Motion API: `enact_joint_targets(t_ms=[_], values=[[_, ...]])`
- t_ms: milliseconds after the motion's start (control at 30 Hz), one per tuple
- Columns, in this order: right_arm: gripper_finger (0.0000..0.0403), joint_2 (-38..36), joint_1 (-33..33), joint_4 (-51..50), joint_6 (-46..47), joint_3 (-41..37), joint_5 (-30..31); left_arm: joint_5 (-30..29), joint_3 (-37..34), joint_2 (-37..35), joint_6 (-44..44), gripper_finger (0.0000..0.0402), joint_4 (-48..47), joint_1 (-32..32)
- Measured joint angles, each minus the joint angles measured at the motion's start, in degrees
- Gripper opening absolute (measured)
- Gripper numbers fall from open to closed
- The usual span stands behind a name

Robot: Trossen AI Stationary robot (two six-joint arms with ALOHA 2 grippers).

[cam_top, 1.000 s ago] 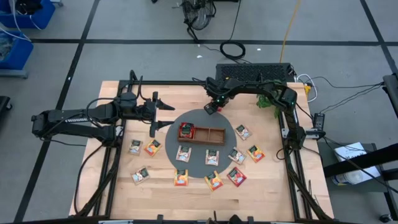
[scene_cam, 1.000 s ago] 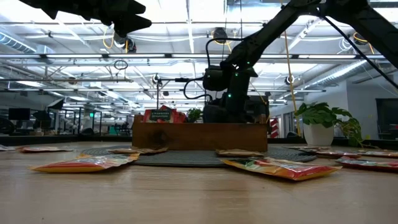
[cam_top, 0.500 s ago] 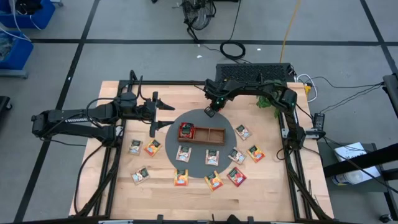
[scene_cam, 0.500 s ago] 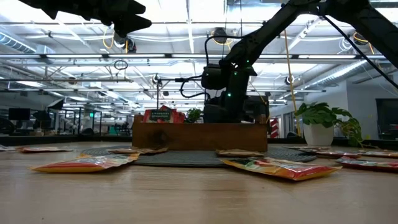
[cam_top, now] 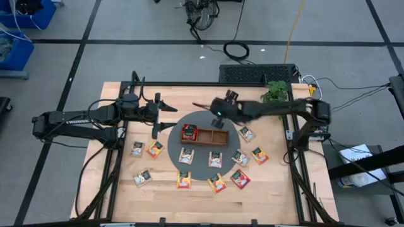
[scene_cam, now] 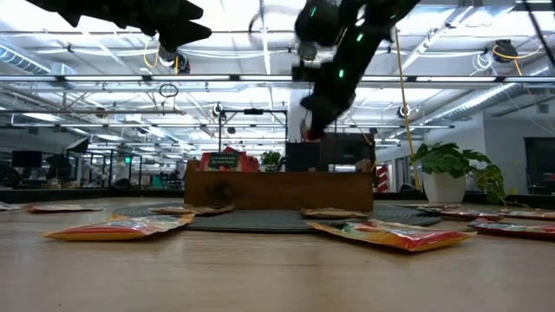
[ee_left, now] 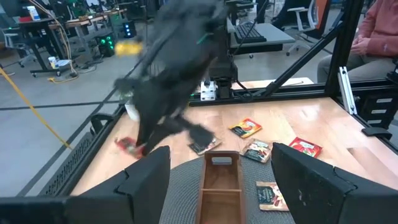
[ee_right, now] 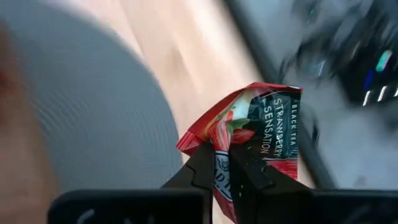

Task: Pick & Place Tea
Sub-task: Put the red tea bag into the left section of the wooden organizer

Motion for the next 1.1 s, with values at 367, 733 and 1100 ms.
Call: enact_joint_targets(t_ms=[367, 733, 1100], values=[[0.0016, -3.74, 14.11, 57.84, -26.61, -23.12, 13.49, 0.0, 0.02, 0.04, -0.28, 0.0274, 3.03, 0.0], [0.0016, -1.26, 15.38, 71.97, -35.88, -27.4, 14.37, 0.04, 0.09, 0.31, -6.88, 0.0274, 10.21, -0.37], [0.0016, -1.39, 15.36, 73.08, -36.8, -27.36, 14.05, -19.05, 0.09, 5.59, -14.96, 0.0274, 10.78, -1.0]])
